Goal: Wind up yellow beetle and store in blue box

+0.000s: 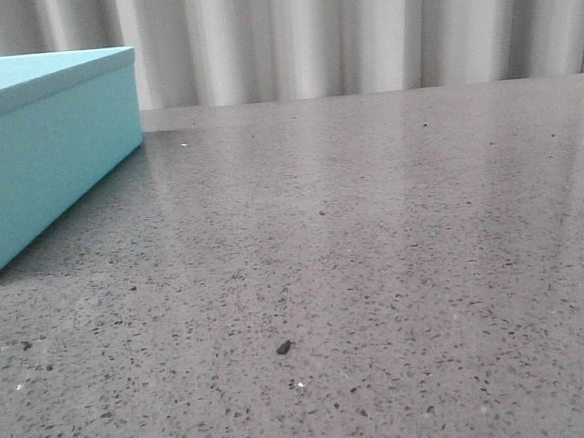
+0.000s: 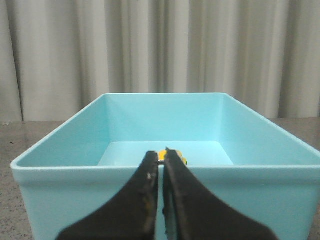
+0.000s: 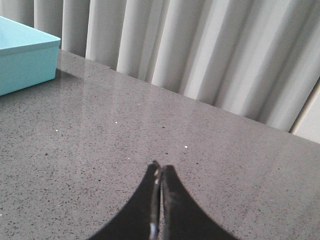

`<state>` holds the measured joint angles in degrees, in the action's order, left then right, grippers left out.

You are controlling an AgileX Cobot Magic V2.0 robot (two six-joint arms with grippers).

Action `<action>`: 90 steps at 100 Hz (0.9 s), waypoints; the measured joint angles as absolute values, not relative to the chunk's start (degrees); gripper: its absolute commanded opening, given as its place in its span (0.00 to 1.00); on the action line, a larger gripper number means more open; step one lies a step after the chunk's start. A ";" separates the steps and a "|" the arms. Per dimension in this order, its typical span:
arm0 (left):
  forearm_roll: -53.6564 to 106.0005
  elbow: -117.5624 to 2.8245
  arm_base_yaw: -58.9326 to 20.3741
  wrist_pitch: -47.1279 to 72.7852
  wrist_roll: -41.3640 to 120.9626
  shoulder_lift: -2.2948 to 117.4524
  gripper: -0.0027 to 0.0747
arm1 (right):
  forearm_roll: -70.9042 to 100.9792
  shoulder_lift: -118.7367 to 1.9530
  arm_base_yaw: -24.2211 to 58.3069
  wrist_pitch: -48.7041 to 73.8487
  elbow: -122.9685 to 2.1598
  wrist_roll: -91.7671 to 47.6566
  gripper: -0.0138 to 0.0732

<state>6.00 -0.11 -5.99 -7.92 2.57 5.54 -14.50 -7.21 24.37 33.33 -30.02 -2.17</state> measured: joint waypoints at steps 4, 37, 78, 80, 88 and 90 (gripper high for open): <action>5.69 0.00 -5.99 -6.97 2.57 5.54 0.01 | -14.50 -7.21 24.37 33.33 -30.02 -2.17 0.10; 5.15 0.00 -5.99 7.19 2.57 5.54 0.01 | -14.50 -7.21 24.37 33.08 -27.48 -2.17 0.10; 4.93 -0.11 -5.99 15.44 2.57 5.54 0.01 | -14.15 -7.21 24.37 18.23 -22.19 -2.17 0.10; 4.93 -0.11 -5.99 15.44 2.57 5.54 0.01 | -14.15 -7.21 24.37 17.56 -22.19 -2.17 0.10; 4.93 -0.11 -5.99 15.44 2.57 5.54 0.01 | -14.15 -7.21 24.37 15.89 -22.19 -2.17 0.10; 4.93 -0.11 -5.99 15.44 2.57 5.54 0.01 | -14.15 -7.21 24.37 15.68 -22.19 -2.17 0.10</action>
